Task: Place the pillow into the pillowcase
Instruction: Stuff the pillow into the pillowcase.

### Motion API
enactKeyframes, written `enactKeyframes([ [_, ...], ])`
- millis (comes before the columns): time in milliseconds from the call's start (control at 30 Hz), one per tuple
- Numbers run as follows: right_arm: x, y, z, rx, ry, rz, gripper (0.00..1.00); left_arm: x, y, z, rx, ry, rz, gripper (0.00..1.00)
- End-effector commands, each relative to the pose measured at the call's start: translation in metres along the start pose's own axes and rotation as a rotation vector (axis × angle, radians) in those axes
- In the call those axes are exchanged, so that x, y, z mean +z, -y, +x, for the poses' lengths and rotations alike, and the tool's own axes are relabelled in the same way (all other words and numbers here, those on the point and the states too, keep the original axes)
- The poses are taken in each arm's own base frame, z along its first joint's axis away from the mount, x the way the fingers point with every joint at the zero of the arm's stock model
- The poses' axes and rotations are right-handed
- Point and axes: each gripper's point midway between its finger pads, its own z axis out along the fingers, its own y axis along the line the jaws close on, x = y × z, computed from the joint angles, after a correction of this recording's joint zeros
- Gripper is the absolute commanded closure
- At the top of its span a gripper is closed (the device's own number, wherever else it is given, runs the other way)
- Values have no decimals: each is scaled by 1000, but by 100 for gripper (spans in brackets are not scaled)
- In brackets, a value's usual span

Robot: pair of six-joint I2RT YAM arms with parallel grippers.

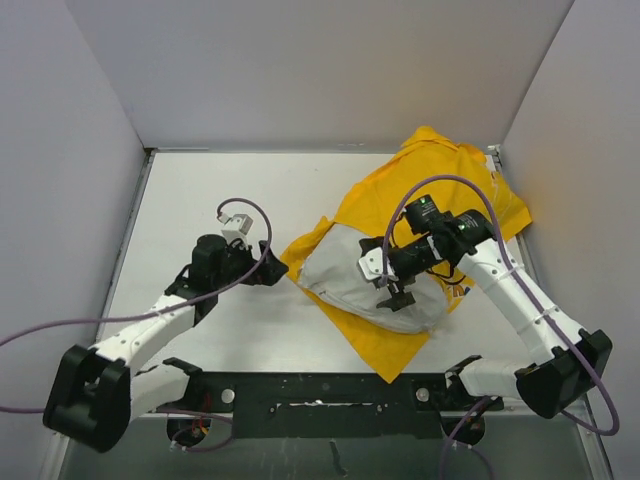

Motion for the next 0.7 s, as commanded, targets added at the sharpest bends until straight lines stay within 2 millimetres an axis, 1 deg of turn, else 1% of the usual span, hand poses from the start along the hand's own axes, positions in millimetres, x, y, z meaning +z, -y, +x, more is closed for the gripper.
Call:
enactKeyframes([
  [0, 6, 34, -42, -30, 112, 59, 0, 27, 16, -60, 102, 103, 185, 8],
  [33, 11, 49, -40, -40, 93, 91, 2, 39, 13, -57, 112, 80, 201, 7],
  [100, 26, 69, -23, -35, 1, 128, 2, 56, 15, -64, 139, 85, 253, 7],
  [133, 34, 75, -16, -33, -41, 134, 2, 66, 12, -58, 133, 54, 256, 6],
  [167, 40, 79, -9, -36, -77, 137, 2, 77, 12, -61, 136, 34, 263, 6],
  [200, 49, 80, -3, -40, -105, 136, 2, 88, 8, -57, 131, 0, 263, 6],
  [267, 68, 74, 13, -51, -161, 120, 2, 108, 3, -52, 119, -49, 267, 6],
  [333, 84, 71, 31, -67, -225, 125, 2, 123, -2, -42, 91, -94, 282, 9],
  [400, 92, 74, 51, -57, -284, 164, 2, 134, -4, -33, 61, -128, 283, 13],
  [467, 95, 77, 70, -49, -343, 206, 0, 145, -4, -21, 43, -164, 285, 17],
  [500, 93, 78, 79, -42, -377, 230, 3, 149, 0, -14, 33, -190, 307, 20],
  [533, 93, 79, 84, -42, -388, 244, 9, 153, 5, -9, 24, -214, 331, 24],
  [567, 89, 80, 89, -43, -404, 262, 19, 158, 9, -2, 18, -240, 350, 30],
  [600, 85, 81, 91, -37, -406, 284, 35, 162, 15, 4, 17, -264, 368, 37],
  [633, 80, 84, 93, -28, -404, 305, 46, 167, 20, 8, 15, -283, 391, 54],
  [667, 75, 86, 94, -20, -400, 321, 55, 170, 26, 12, 8, -301, 414, 74],
])
